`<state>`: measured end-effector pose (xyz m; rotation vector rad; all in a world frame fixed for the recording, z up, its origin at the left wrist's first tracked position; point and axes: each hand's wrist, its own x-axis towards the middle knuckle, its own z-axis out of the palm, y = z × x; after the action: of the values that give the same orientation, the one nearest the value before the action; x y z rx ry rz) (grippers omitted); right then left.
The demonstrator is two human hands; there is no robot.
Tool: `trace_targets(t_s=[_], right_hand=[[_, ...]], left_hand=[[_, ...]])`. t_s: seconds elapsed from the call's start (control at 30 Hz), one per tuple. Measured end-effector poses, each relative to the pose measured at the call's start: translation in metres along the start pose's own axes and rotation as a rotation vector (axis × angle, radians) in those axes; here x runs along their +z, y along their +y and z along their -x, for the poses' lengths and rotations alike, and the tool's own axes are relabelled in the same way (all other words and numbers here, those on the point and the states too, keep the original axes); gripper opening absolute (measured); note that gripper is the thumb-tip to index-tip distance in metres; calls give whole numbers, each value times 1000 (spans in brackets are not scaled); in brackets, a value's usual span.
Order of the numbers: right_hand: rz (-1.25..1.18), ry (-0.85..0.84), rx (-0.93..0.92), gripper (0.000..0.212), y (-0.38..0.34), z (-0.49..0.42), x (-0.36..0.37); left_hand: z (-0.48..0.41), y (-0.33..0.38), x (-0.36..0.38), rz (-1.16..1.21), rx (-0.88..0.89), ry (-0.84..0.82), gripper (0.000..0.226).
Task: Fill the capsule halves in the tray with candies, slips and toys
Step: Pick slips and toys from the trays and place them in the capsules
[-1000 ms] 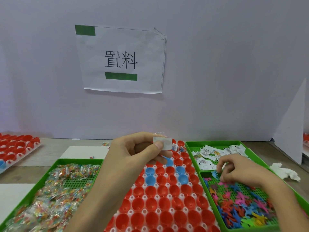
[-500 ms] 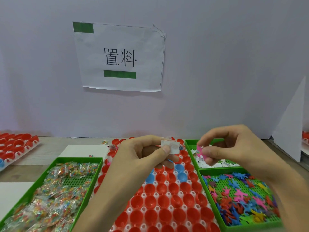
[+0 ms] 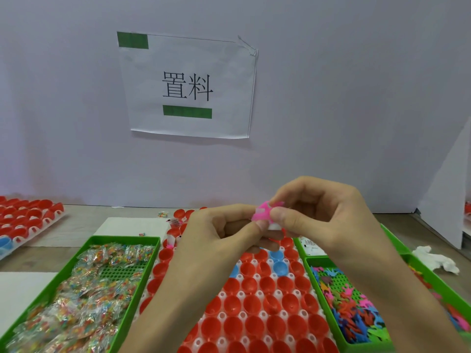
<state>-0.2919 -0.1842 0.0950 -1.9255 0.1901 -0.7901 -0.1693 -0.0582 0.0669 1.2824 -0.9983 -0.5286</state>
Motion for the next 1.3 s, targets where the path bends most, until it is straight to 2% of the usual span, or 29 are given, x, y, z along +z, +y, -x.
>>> trace_targets(t_s=[0.27, 0.43, 0.63, 0.77, 0.97, 1.07, 1.2, 1.3], right_hand=[[-50, 8, 45, 17, 1, 0, -2], [-30, 16, 54, 22, -1, 1, -7], [46, 26, 46, 23, -2, 2, 0], [9, 3, 36, 20, -5, 3, 0], [6, 65, 23, 21, -4, 2, 0], [29, 79, 27, 18, -1, 2, -1], [63, 78, 13, 16, 1, 2, 4], [61, 124, -18, 18, 1, 2, 11]], left_hand=[[-1, -3, 0, 75, -22, 18, 26], [-1, -4, -4, 118, -57, -44, 30], [-3, -4, -11, 278, -131, -120, 33], [-4, -4, -14, 285, -143, -185, 32], [-5, -4, -18, 262, -128, -241, 29], [-4, -1, -17, 245, -100, -262, 36], [-3, -7, -6, 31, 57, -48, 22], [-3, -10, -1, 3, 155, 50, 16]])
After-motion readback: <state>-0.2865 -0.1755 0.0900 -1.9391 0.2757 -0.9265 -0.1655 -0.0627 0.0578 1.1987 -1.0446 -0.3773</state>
